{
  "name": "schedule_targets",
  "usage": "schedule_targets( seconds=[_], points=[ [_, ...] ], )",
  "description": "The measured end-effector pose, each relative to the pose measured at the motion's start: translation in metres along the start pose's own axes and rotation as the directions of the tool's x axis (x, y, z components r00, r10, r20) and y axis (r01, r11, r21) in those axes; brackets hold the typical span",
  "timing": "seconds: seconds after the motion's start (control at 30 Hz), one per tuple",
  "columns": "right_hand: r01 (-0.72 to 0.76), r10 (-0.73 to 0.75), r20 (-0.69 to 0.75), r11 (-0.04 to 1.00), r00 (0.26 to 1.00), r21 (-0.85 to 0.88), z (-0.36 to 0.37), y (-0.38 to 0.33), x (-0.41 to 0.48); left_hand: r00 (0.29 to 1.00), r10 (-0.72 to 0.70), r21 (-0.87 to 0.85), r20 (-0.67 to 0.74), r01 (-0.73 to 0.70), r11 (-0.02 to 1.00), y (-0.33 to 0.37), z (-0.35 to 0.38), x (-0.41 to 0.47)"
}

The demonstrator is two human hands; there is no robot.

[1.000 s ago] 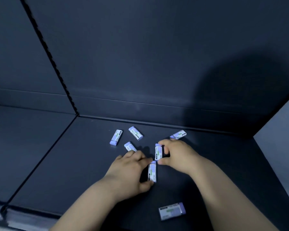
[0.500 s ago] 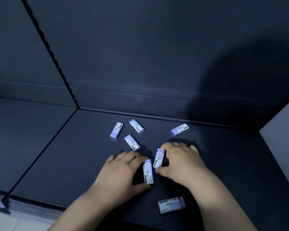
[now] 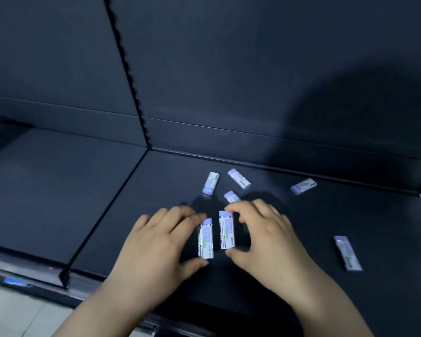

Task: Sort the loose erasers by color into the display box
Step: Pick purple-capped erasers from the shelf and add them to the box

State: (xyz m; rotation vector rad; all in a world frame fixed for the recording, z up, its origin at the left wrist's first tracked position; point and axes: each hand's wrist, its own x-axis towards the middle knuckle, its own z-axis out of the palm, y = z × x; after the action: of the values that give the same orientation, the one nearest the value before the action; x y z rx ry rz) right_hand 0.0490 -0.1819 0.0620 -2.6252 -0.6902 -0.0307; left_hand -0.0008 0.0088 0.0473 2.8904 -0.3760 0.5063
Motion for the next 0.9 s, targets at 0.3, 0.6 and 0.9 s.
schedule_targets(
  seconds=[0.3,0.6,0.9],
  points=[
    [0.022,-0.022,-0.004,1.000,1.000,0.019,0.052,-0.145,0.041,1.000,-0.022,-0.018,-0.004,0.022,1.000,-0.136,-0.052,-0.054],
    [-0.029,0.031,-0.033,0.998,0.999,0.054,0.100,-0.266,0.079,1.000,-0.009,-0.017,-0.011,0.008,1.000,-0.256,-0.099,-0.085],
    [0.025,-0.026,0.027,0.999,0.999,0.028,0.104,-0.290,0.112,0.999,0.003,-0.021,-0.041,-0.004,1.000,-0.287,-0.110,-0.086]
  ],
)
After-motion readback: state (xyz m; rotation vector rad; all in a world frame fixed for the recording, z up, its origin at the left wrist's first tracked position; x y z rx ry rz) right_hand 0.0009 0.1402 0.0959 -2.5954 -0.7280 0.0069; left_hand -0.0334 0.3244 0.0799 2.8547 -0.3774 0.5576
